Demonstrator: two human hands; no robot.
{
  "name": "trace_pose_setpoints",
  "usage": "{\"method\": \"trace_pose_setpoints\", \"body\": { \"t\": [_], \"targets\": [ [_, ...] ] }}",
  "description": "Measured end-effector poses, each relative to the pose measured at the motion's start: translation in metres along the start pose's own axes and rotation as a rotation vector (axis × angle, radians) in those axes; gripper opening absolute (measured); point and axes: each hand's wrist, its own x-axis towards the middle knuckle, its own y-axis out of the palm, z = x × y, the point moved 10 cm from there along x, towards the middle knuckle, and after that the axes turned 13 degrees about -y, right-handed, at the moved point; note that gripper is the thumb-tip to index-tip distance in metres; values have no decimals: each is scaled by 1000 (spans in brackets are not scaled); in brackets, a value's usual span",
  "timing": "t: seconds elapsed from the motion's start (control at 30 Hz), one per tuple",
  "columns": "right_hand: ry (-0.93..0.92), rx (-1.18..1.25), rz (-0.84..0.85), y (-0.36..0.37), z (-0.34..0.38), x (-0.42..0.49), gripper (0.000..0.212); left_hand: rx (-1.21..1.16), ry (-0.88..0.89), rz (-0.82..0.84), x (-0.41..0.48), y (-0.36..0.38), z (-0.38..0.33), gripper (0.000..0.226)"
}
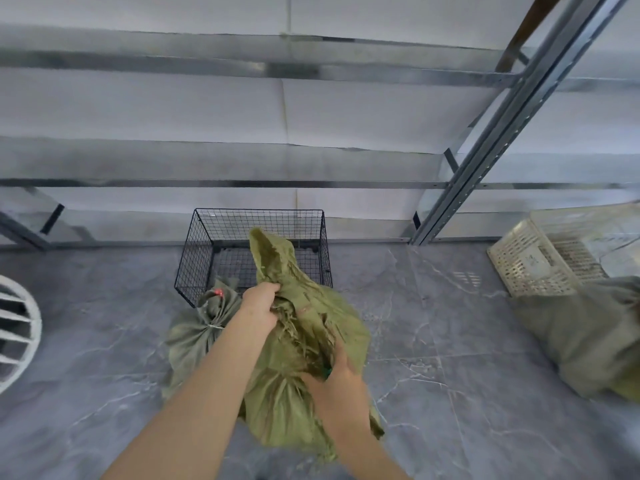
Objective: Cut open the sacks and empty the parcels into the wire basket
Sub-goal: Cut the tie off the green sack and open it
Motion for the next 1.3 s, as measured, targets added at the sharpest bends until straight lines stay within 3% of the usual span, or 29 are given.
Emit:
{"method": "trace_pose_setpoints", "body": {
  "t": [0.1,0.17,0.27,0.37,0.57,0.9,1.1,1.3],
  "targets": [
    [111,-149,37,2,-22,2,22,-10,-5,-3,-1,-8,-7,18],
    [138,-140,40,2,-34,5,6,14,-6,5,1,-14,-8,11],
    [158,80,-38,1,-41,15,13,73,1,21,-1,-21,-5,8],
    [182,281,-107,-6,-34,23,22,145,45,27,-4,-25,-5,20],
    [152,450,-160,-24,12,35,22,370,136,32,-21,-33,-12,34],
    [19,304,-57,-49,53,34,25,448,130,101,-26,-34,-27,32],
    [0,154,136,-48,47,18,28,369,97,105,-20,-45,-24,29],
    [9,83,7,-71,28,9,29,403,107,84,-17,-44,-23,29]
  ]
}}
